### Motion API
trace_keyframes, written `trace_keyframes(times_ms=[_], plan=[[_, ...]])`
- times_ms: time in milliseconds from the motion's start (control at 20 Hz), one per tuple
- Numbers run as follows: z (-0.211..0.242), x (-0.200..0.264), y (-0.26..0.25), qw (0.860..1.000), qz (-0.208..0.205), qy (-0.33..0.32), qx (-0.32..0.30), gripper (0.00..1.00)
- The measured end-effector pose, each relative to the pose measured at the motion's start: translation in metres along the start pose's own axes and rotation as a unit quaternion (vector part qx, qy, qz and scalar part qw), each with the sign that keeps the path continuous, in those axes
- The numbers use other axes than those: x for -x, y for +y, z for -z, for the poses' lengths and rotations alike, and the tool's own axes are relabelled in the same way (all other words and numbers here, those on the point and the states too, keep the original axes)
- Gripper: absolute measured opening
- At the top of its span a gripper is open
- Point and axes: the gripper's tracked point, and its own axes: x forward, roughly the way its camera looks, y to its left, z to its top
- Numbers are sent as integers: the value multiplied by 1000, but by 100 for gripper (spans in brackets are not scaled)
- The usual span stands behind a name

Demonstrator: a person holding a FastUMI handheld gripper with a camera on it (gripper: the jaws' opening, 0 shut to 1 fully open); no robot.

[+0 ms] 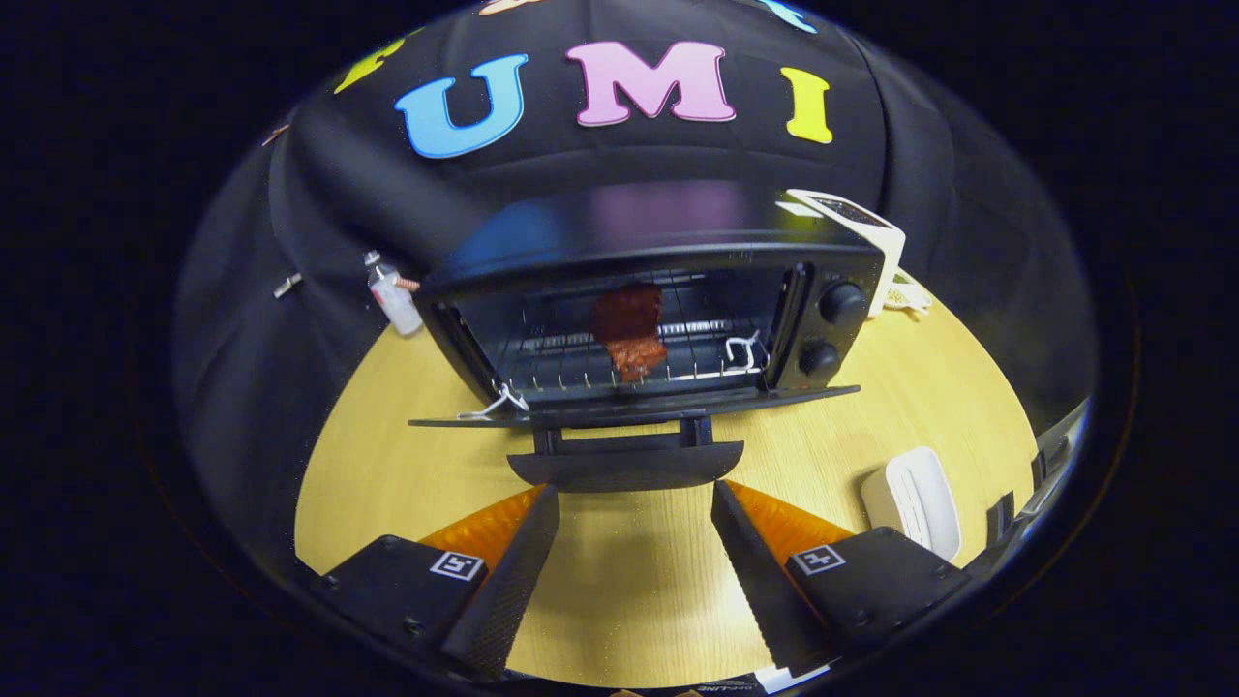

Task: Open the toaster oven, put the food inside, and close the toaster oven door.

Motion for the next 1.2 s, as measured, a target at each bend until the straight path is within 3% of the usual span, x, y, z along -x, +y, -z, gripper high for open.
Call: trace_keyframes(times_ms=[500,800,1050,1200], plan=[[-76,14,3,997,-9,-77,-13,99],[-123,88,-15,988,6,-150,16,98],[-192,156,-43,967,16,-254,13,98],[-204,188,-62,957,19,-288,11,98]])
